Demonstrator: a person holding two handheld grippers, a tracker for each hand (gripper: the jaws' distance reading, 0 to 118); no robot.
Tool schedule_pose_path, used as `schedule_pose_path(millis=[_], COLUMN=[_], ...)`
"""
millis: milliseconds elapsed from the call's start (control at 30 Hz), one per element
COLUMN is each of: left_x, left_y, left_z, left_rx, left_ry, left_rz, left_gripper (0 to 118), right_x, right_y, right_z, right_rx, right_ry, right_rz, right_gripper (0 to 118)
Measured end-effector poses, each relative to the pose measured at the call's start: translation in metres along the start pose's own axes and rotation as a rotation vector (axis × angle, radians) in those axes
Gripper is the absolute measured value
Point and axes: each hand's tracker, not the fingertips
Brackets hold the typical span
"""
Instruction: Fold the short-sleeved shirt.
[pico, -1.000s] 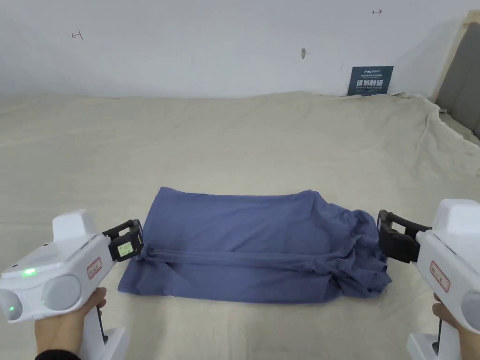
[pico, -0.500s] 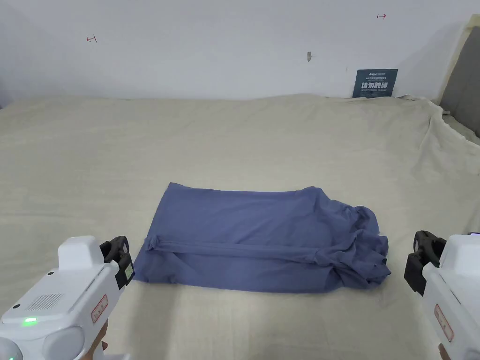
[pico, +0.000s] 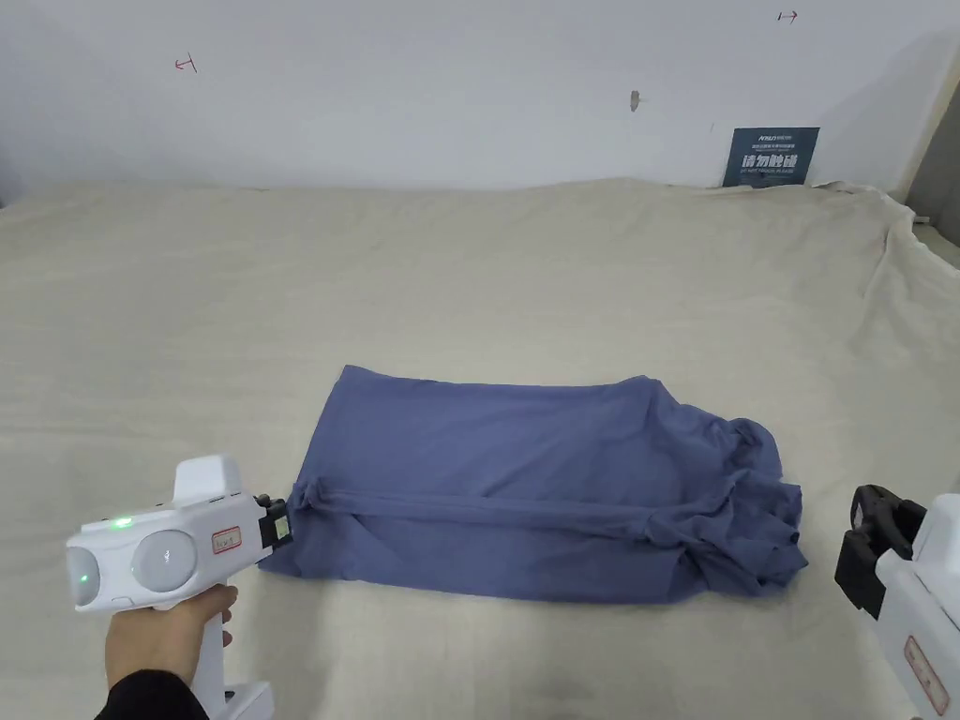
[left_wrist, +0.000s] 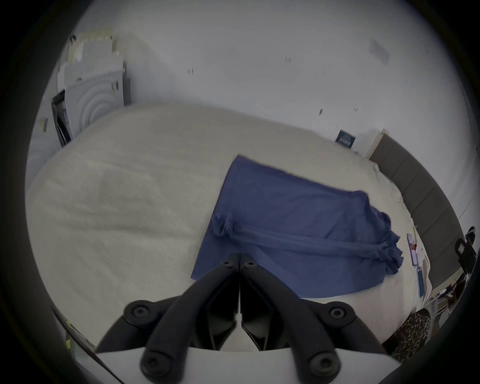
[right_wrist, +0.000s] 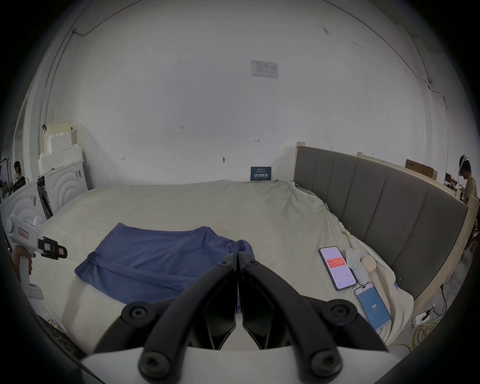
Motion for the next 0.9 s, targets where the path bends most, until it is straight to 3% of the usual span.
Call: schedule_pose_path(millis=[67,200,300,367,467,500,533,567,633,767,800,900], left_x=[-0.005,-0.014,-0.019,-0.019,-0.010,-0.009,-0.008,-0.007,-0.007,-0.008,-0.009,-0.005], left_y=[0.005,0.005,0.000,-0.005,-0.012,-0.013,-0.013,-0.013,-0.013,-0.011,-0.009,-0.005], left_z=[-0.023,-0.065,-0.085,-0.093,-0.092,-0.088,-0.085,-0.084,-0.085,-0.075,-0.072,-0.057], left_rx=[-0.056,-0.172,-0.192,-0.239,-0.226,-0.214,-0.206,-0.210,-0.223,-0.181,-0.176,-0.159], left_ry=[0.029,0.092,0.125,0.141,0.165,0.152,0.127,0.097,0.082,0.065,0.053,0.038], left_rz=[0.003,0.009,0.031,0.026,-0.072,-0.113,-0.127,-0.113,-0.094,-0.070,-0.062,-0.074], left_gripper=[52,76,80,78,62,50,27,19,11,8,8,8], right_x=[-0.001,-0.001,0.000,0.000,0.003,0.003,0.003,0.004,0.006,0.007,0.007,0.006], right_y=[-0.003,-0.010,-0.014,-0.017,-0.022,-0.025,-0.028,-0.032,-0.041,-0.065,-0.072,-0.091], right_z=[-0.007,-0.021,-0.029,-0.034,-0.041,-0.044,-0.046,-0.049,-0.058,-0.086,-0.094,-0.119], right_rx=[-0.017,-0.053,-0.080,-0.094,-0.122,-0.130,-0.144,-0.162,-0.202,-0.339,-0.374,-0.466], right_ry=[-0.007,-0.017,-0.020,-0.024,-0.023,-0.023,-0.024,-0.023,-0.025,-0.026,-0.022,-0.012], right_rz=[0.003,0.007,0.004,0.001,-0.011,-0.016,-0.024,-0.033,-0.053,-0.066,-0.064,-0.090], right_gripper=[0,0,0,0,0,0,0,0,0,2,5,55])
